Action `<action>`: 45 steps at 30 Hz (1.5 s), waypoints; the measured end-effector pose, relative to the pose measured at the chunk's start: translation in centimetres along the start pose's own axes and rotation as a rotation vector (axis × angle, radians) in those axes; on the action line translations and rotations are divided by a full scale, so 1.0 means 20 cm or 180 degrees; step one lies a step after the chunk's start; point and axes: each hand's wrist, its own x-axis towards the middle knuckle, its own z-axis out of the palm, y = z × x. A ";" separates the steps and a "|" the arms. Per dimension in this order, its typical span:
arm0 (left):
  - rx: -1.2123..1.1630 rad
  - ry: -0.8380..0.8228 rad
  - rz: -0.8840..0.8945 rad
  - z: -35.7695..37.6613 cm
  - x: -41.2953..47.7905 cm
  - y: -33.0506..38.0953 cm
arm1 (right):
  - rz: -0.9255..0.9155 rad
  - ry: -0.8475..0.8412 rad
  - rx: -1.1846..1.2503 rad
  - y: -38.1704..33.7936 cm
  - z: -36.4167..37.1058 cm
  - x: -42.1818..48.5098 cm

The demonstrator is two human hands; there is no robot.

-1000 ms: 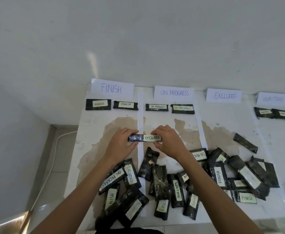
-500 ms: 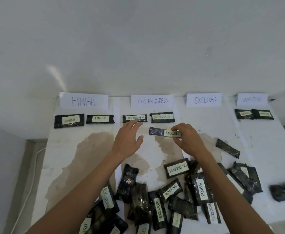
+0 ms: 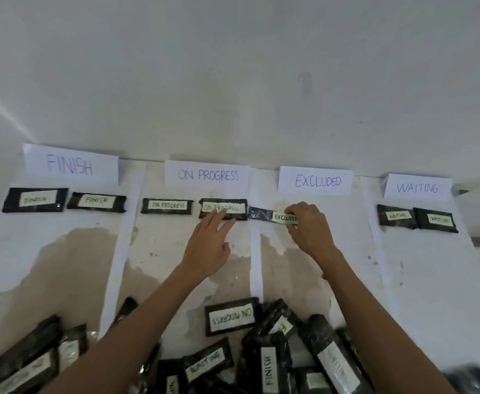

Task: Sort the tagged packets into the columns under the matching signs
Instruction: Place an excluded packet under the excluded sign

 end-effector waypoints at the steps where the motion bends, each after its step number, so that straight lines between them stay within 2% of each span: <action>1: -0.0007 0.0003 -0.0048 0.04 0.03 0.03 | -0.0043 0.0011 -0.0022 0.05 0.01 0.04; 5: 0.0120 0.0246 -0.0167 0.19 0.14 0.10 | -0.0165 0.0047 -0.0083 0.22 0.06 0.22; 11: 0.0291 0.0307 -0.0204 0.34 0.19 0.12 | -0.0324 -0.0025 0.0064 0.33 0.13 0.32; 24: 0.0261 0.0436 -0.0215 0.29 0.23 0.29 | -0.0414 -0.0293 0.0212 0.36 0.08 0.31; 34: 0.0098 0.0164 -0.0082 0.23 0.13 0.41 | -0.0223 -0.0340 0.0353 0.35 -0.05 0.12; 41: -0.0217 -0.0158 0.0017 0.19 -0.09 0.52 | -0.0044 -0.0707 0.0587 0.37 -0.14 -0.27; 43: -0.0237 -0.0274 0.0039 0.21 -0.16 0.55 | 0.0094 -0.0824 0.0461 0.41 -0.12 -0.37; 45: -0.0232 -0.0358 0.0048 0.23 -0.21 0.57 | 0.0261 -0.0867 -0.0087 0.44 -0.06 -0.45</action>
